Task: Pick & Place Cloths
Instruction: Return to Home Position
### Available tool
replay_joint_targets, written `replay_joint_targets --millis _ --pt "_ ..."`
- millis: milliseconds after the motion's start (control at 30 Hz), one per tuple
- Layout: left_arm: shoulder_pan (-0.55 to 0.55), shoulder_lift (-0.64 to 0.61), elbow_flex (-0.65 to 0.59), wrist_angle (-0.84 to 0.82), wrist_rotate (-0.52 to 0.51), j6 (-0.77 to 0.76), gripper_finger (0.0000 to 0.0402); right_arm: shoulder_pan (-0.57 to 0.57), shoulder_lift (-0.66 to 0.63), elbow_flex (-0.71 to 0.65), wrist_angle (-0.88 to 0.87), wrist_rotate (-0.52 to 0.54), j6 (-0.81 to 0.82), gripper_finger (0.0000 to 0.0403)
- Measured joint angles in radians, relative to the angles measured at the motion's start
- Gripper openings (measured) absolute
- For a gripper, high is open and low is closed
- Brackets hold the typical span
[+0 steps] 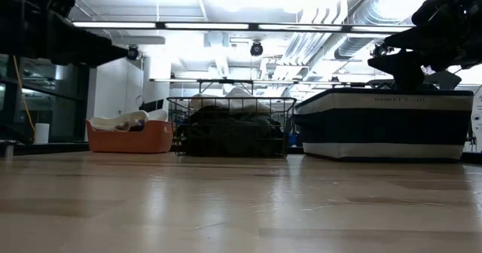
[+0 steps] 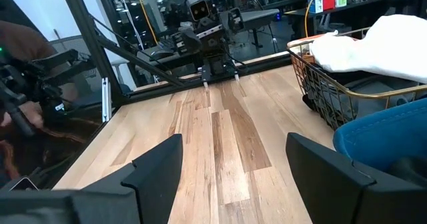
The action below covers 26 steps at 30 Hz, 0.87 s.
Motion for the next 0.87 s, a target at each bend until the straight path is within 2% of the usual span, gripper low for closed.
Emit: replay_joint_targets --millis 867 --pt "-0.001 -0.024 -0.001 -0.003 0.003 -0.002 0.0308 0.0 0.0 0.0 0.0 0.0 0.0 0.0259"
